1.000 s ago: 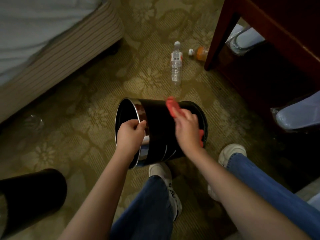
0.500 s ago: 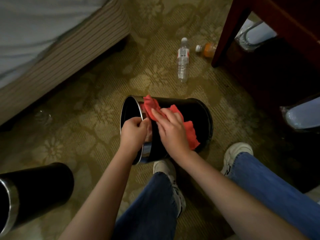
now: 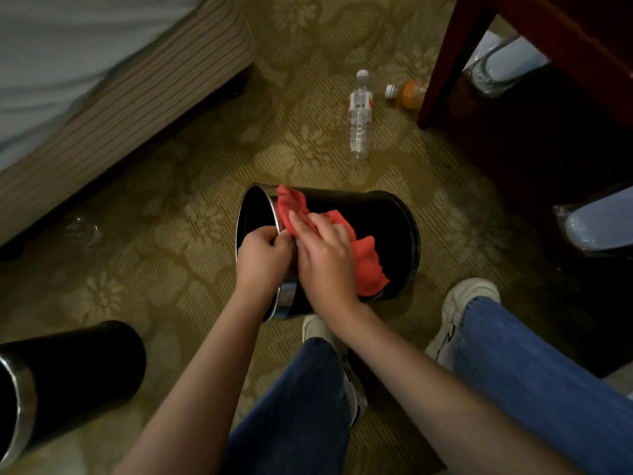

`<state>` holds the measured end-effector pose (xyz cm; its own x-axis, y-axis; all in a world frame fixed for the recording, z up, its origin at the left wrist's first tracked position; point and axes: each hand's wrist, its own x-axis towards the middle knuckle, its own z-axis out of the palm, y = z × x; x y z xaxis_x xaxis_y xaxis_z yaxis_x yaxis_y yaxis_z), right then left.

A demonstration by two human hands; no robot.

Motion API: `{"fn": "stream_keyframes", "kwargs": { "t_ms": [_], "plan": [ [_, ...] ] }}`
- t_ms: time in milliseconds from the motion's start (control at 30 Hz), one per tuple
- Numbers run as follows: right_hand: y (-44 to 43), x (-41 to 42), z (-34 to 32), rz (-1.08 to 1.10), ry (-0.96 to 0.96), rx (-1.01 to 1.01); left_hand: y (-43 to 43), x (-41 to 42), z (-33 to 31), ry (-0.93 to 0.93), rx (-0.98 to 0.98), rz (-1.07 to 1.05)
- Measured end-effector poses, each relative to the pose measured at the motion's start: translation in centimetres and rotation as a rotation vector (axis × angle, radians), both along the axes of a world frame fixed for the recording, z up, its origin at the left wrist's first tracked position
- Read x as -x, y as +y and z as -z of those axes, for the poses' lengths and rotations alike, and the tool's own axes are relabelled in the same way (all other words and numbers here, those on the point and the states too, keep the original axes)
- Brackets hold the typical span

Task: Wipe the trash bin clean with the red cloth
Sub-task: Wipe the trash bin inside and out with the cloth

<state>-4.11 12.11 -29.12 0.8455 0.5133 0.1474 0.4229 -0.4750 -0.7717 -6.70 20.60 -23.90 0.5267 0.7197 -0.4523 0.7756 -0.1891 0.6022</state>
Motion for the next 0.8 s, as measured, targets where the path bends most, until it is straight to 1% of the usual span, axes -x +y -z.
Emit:
{"fn": "stream_keyframes", "kwargs": {
  "t_ms": [100, 133, 267, 333, 400, 467, 567, 667, 733, 800],
  "plan": [
    [-1.3, -1.1, 1.6, -0.049, -0.032, 0.005, -0.1, 0.0, -0.2, 0.005, -0.004, 0.026],
    [-2.6, -1.9, 2.8, -0.02, 0.002, 0.041, 0.0, 0.1, -0.2, 0.006, -0.007, 0.032],
    [-8.1, -5.0, 7.3, 0.233, 0.234, 0.227, 0.0, 0.5, -0.4, 0.009, 0.011, 0.02],
    [-8.5, -5.0, 7.6, 0.28, 0.258, 0.271, -0.3, 0.4, -0.5, 0.005, 0.008, 0.036],
    [-7.0, -3.9, 6.1, 0.244, 0.193, 0.225, -0.4, 0.1, -0.3, 0.005, -0.006, 0.024],
    [-4.2, -2.0, 3.7, 0.137, 0.105, 0.124, 0.1, 0.1, -0.3, 0.015, -0.015, 0.005],
    [-1.0, 0.7, 0.6, -0.009, 0.037, 0.013, 1.0, 0.4, 0.4, 0.02, -0.017, -0.034],
    [-0.8, 0.8, 0.8, -0.068, -0.009, -0.028, 1.0, 0.6, 0.4, 0.007, 0.012, -0.036],
    [-2.2, -0.3, 2.5, -0.033, 0.009, -0.006, 0.8, 0.5, -0.1, 0.0, 0.011, -0.011],
    [-4.6, -2.1, 4.8, 0.112, 0.136, 0.059, 0.8, 0.4, -0.3, -0.018, 0.011, -0.007]
  ]
}}
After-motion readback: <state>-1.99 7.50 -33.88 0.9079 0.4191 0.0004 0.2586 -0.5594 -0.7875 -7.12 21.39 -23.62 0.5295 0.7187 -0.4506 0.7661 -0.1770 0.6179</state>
